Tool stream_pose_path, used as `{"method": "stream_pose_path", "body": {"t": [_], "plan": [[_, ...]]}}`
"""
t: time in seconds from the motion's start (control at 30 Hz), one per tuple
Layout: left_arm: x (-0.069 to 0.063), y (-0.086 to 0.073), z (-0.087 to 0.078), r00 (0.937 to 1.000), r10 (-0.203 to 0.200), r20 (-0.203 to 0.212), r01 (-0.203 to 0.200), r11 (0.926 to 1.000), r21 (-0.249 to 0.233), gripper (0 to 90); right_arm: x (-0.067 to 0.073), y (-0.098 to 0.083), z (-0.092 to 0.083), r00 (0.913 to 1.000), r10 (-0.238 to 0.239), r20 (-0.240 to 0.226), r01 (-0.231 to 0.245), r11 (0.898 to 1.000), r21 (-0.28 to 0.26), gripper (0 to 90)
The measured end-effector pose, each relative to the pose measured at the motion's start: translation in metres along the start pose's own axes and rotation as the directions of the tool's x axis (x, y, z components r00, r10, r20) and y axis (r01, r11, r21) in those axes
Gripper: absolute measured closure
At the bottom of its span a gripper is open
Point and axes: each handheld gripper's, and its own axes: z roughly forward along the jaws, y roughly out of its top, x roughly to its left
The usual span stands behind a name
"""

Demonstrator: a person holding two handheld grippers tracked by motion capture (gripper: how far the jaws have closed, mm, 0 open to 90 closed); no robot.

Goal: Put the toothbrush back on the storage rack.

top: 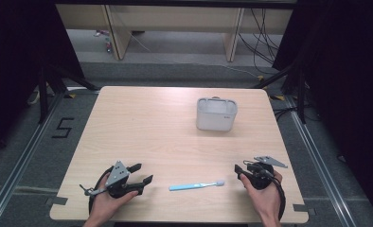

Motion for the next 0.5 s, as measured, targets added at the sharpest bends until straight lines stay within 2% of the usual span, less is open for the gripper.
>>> {"method": "stream_pose_path", "body": {"t": [0.03, 0.07, 0.1, 0.13, 0.17, 0.2, 0.23, 0.27, 0.3, 0.33, 0.37, 0.4, 0.43, 0.47, 0.5], "plan": [[-0.001, 0.000, 0.000, 1.0000, 0.004, -0.006, -0.004, 0.9999, 0.010, 33.4, 0.002, 0.001, -0.001, 1.0000, -0.003, 0.009, 0.003, 1.000, 0.006, 45.9], [-0.001, 0.000, 0.001, 1.0000, 0.006, -0.002, -0.006, 1.0000, 0.007, 33.5, 0.005, 0.004, -0.002, 1.0000, 0.009, -0.001, -0.009, 1.000, 0.016, 45.9], [-0.002, 0.000, 0.001, 0.9999, 0.013, -0.004, -0.013, 0.9999, 0.009, 33.6, 0.006, 0.006, -0.003, 1.0000, 0.007, 0.001, -0.007, 0.999, 0.041, 45.9], [-0.002, 0.000, 0.001, 0.9999, 0.013, -0.004, -0.013, 0.9999, 0.009, 33.7, 0.011, 0.008, -0.005, 0.9997, 0.024, 0.006, -0.024, 0.997, 0.079, 46.0], [-0.002, 0.001, 0.001, 0.9997, 0.022, -0.007, -0.022, 0.9995, 0.021, 33.7, 0.011, 0.008, -0.005, 0.9997, 0.024, 0.006, -0.024, 0.997, 0.079, 46.0], [-0.003, 0.001, 0.001, 0.9996, 0.027, -0.004, -0.027, 0.9995, 0.018, 33.9, 0.016, 0.011, -0.004, 0.9987, 0.051, -0.001, -0.051, 0.991, 0.122, 45.4], [-0.004, 0.001, 0.001, 0.9994, 0.033, -0.004, -0.033, 0.9992, 0.022, 33.9, 0.016, 0.011, -0.004, 0.9987, 0.051, -0.001, -0.051, 0.991, 0.122, 45.4], [-0.005, 0.001, 0.002, 0.9993, 0.037, 0.007, -0.038, 0.9991, 0.021, 33.9, 0.022, 0.012, -0.005, 0.9972, 0.075, 0.010, -0.075, 0.984, 0.161, 45.8], [-0.006, 0.001, 0.002, 0.9989, 0.047, 0.006, -0.047, 0.9985, 0.027, 33.9, 0.027, 0.013, -0.007, 0.9924, 0.123, 0.014, -0.123, 0.977, 0.176, 46.4], [-0.006, 0.000, 0.002, 0.9987, 0.047, 0.016, -0.048, 0.9987, 0.020, 33.9, 0.028, 0.015, -0.009, 0.9948, 0.100, 0.017, -0.102, 0.978, 0.181, 46.7], [-0.006, 0.001, 0.002, 0.9987, 0.048, 0.017, -0.048, 0.9986, 0.022, 33.9, 0.030, 0.016, -0.010, 0.9937, 0.108, 0.028, -0.112, 0.972, 0.205, 46.6], [-0.006, 0.001, 0.002, 0.9987, 0.048, 0.017, -0.048, 0.9986, 0.022, 33.9, 0.030, 0.016, -0.010, 0.9937, 0.108, 0.028, -0.112, 0.972, 0.205, 46.6], [-0.007, 0.001, 0.002, 0.9990, 0.042, 0.010, -0.043, 0.9987, 0.027, 33.9, 0.037, 0.018, -0.012, 0.9852, 0.168, 0.034, -0.171, 0.941, 0.292, 46.9], [-0.007, 0.001, 0.002, 0.9991, 0.041, 0.010, -0.041, 0.9988, 0.027, 33.9, 0.040, 0.018, -0.012, 0.9831, 0.179, 0.036, -0.181, 0.930, 0.320, 46.9], [-0.007, 0.001, 0.002, 0.9991, 0.041, 0.010, -0.041, 0.9988, 0.027, 33.9, 0.040, 0.018, -0.012, 0.9831, 0.179, 0.036, -0.181, 0.930, 0.320, 46.9]]}}
